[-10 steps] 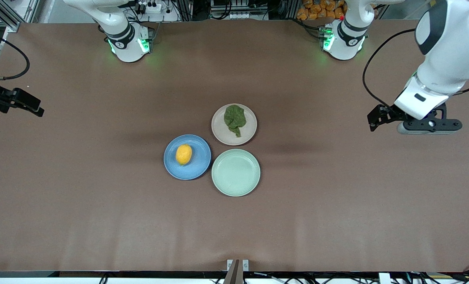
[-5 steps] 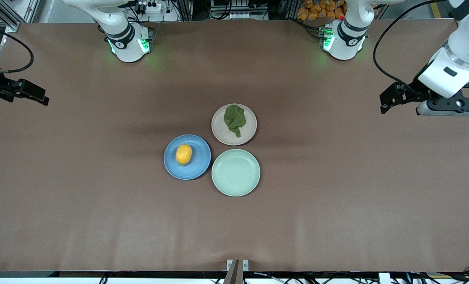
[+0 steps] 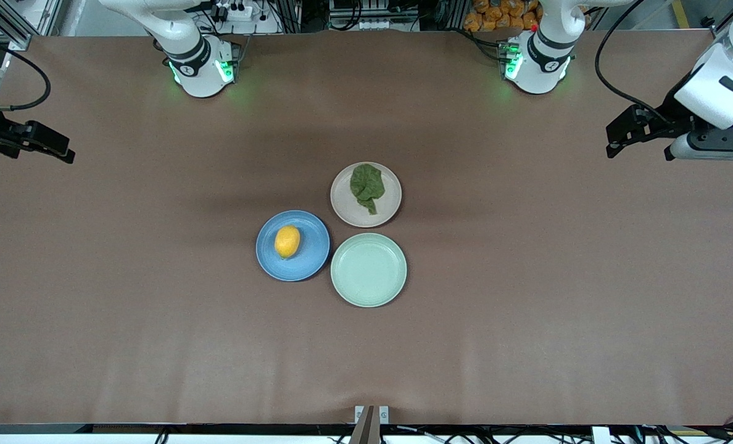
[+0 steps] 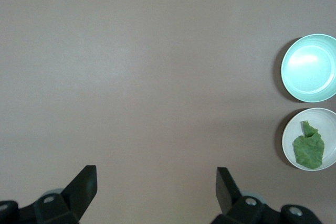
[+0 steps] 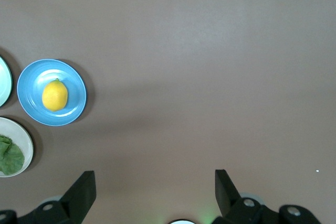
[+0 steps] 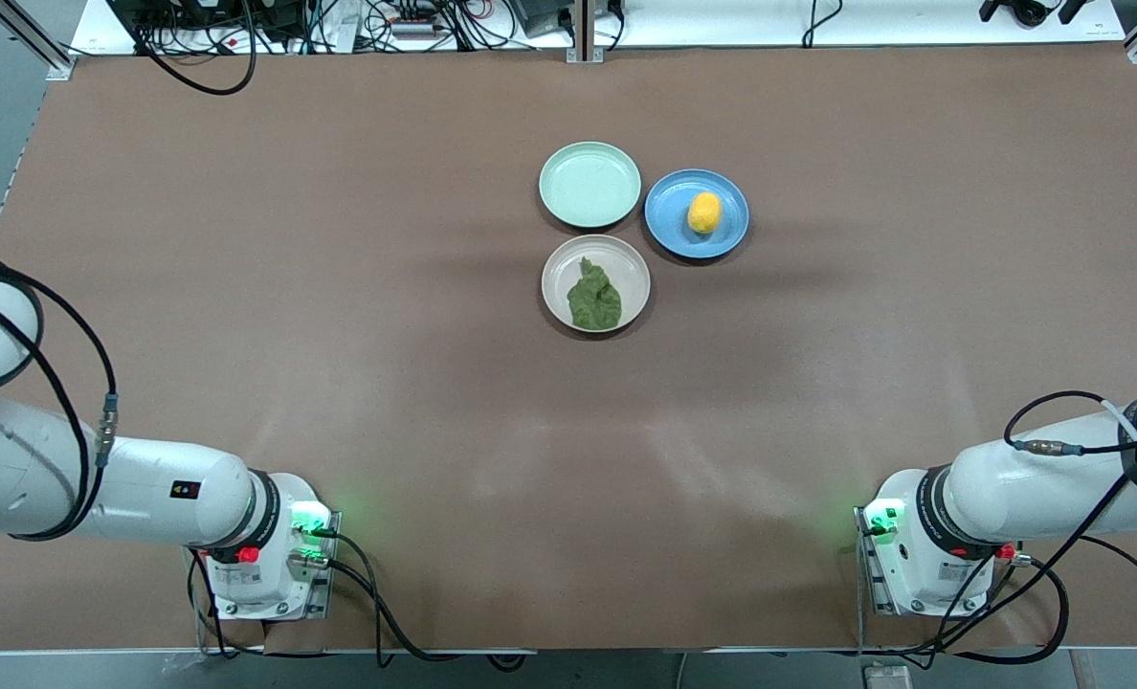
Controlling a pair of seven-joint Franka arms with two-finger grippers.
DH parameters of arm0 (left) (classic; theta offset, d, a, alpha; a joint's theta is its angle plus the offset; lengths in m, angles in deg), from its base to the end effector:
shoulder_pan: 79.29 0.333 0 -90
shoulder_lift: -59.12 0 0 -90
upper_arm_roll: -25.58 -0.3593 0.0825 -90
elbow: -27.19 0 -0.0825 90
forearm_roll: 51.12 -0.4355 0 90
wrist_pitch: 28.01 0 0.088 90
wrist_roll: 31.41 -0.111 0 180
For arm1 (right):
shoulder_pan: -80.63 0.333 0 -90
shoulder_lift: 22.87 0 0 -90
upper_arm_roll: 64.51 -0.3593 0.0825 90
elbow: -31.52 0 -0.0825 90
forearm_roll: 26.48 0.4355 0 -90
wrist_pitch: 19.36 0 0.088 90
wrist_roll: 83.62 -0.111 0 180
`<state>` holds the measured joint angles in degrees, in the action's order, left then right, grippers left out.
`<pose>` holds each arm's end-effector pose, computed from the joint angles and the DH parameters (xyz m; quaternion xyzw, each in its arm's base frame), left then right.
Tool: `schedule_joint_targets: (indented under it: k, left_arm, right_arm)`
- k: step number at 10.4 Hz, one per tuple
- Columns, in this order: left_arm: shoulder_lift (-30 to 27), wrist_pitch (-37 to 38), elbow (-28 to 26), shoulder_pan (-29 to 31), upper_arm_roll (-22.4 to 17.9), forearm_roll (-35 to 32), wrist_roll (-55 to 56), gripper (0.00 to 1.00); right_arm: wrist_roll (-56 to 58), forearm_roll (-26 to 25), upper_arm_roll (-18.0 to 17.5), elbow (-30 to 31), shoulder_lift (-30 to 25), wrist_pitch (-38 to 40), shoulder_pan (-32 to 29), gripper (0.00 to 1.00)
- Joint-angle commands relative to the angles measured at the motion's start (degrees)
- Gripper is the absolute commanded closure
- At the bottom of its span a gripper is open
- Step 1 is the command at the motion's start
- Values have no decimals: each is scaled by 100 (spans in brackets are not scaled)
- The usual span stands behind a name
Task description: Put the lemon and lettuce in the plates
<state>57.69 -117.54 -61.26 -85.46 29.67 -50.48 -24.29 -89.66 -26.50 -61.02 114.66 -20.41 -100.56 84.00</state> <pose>0.5871 -0.1082 0.6922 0.9994 -0.0276 0.0209 0.0079 0.6049 -0.0004 0.6867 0.9978 -0.0537 -0.0382 0.0035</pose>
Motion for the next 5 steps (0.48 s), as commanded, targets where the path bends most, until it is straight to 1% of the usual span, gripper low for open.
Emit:
schedule_joint_targets:
  k: [1,5]
  left_arm:
    - [46,226,188,-24,-49,85,-159,0]
    - [46,235,188,-33,-49,94,-159,0]
  right_arm:
    - [-3,19,-42,-149,-26,60,-64,0]
    - [-3,81,-50,-149,-35,51,-73,0]
